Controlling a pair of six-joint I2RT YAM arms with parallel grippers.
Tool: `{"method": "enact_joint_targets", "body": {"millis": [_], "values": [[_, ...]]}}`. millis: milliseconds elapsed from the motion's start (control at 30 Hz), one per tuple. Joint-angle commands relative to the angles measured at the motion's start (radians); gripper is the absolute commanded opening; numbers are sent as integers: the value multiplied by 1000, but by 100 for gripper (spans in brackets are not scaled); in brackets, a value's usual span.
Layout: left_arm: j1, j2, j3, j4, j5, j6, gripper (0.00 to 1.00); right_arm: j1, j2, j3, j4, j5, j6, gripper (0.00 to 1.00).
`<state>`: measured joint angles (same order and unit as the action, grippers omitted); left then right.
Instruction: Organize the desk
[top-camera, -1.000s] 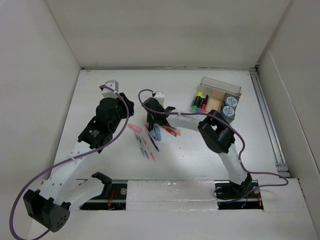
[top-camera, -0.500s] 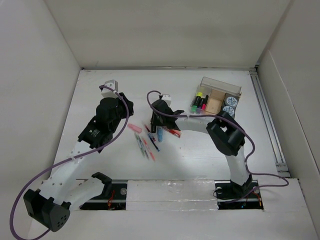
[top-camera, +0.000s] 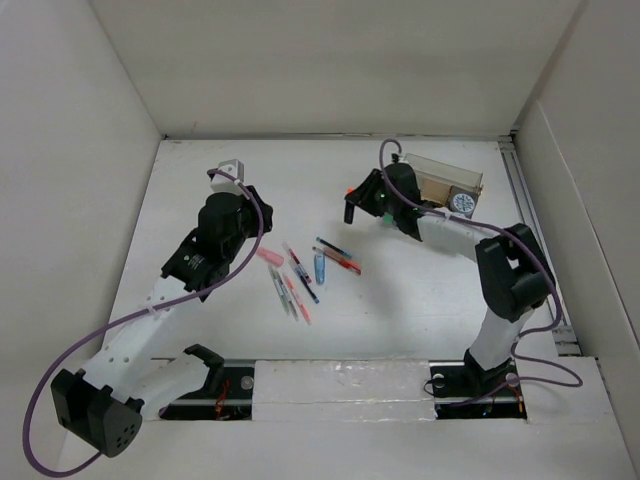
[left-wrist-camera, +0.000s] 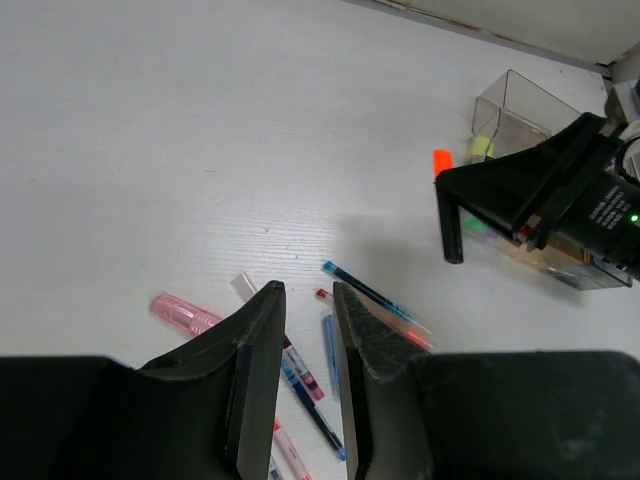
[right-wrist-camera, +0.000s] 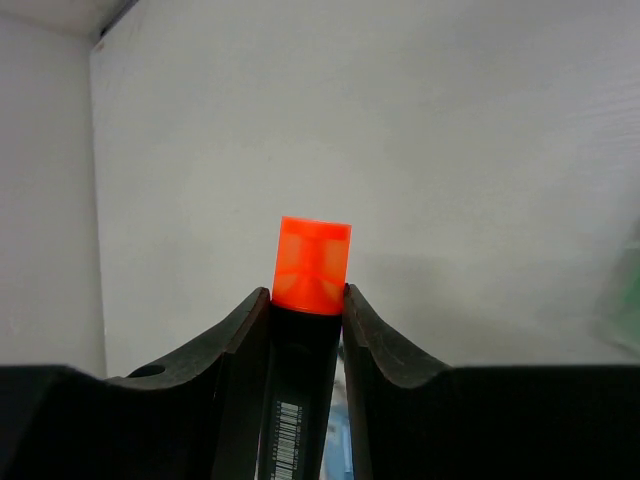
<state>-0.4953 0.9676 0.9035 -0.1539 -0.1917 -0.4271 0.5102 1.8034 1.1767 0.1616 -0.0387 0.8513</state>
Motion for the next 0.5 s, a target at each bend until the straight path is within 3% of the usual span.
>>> {"method": "enact_joint_targets", "body": {"millis": [0, 267, 467], "values": [[3, 5, 41, 28, 18, 14, 23, -99, -84, -58, 59, -9, 15, 6], [3, 19, 46, 30, 47, 21, 23, -341, -78, -75, -30, 74, -12, 6], [3, 26, 44, 31, 46, 24, 23, -377, -36, -29, -62, 63, -17, 10]]}}
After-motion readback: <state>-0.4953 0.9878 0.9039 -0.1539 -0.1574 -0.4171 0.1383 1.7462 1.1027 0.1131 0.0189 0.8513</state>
